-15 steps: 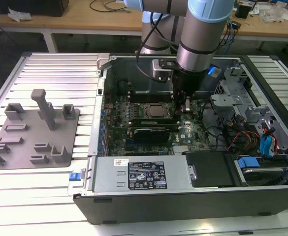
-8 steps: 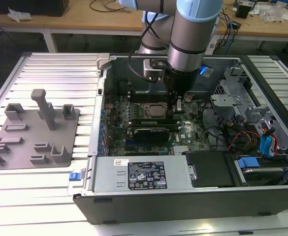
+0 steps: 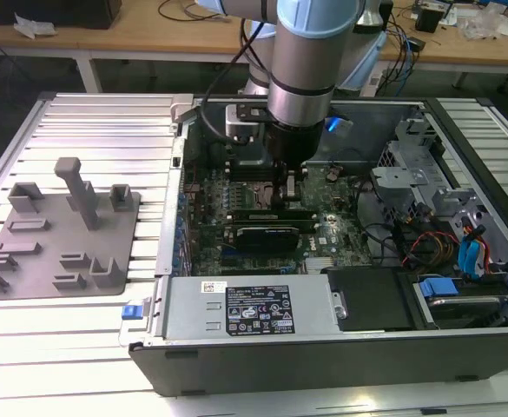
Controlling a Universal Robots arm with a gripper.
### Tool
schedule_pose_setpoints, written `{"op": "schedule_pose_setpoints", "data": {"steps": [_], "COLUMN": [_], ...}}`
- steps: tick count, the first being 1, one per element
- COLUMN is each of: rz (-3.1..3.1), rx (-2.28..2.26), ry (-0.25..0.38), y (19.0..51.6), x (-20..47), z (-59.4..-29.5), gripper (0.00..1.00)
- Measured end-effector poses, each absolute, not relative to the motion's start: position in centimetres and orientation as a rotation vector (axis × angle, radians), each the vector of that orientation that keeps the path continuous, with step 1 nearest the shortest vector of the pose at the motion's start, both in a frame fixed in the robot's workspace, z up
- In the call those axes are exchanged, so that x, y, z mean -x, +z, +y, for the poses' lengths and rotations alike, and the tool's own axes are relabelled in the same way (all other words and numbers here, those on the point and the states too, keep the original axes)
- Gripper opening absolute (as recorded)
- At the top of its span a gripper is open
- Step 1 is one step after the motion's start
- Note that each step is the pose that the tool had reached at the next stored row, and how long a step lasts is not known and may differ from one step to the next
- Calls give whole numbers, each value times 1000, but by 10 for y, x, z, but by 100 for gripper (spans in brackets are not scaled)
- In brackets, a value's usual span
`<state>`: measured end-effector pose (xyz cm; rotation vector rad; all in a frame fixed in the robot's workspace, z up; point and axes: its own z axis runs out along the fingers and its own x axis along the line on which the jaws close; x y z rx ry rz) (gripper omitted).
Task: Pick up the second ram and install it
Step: 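Press down the second ram until it locks into place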
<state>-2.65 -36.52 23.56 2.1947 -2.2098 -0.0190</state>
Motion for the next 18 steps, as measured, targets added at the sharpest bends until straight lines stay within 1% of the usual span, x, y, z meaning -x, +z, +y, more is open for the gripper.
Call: {"op": "schedule_pose_setpoints", "data": {"steps": [9, 18], "rz": [-2210, -2219], "rx": [-2194, -2203], "ry": [-19, -12], "y": [235, 236], "x": [48, 52], "z": [-365, -365], "gripper": [8, 8]}}
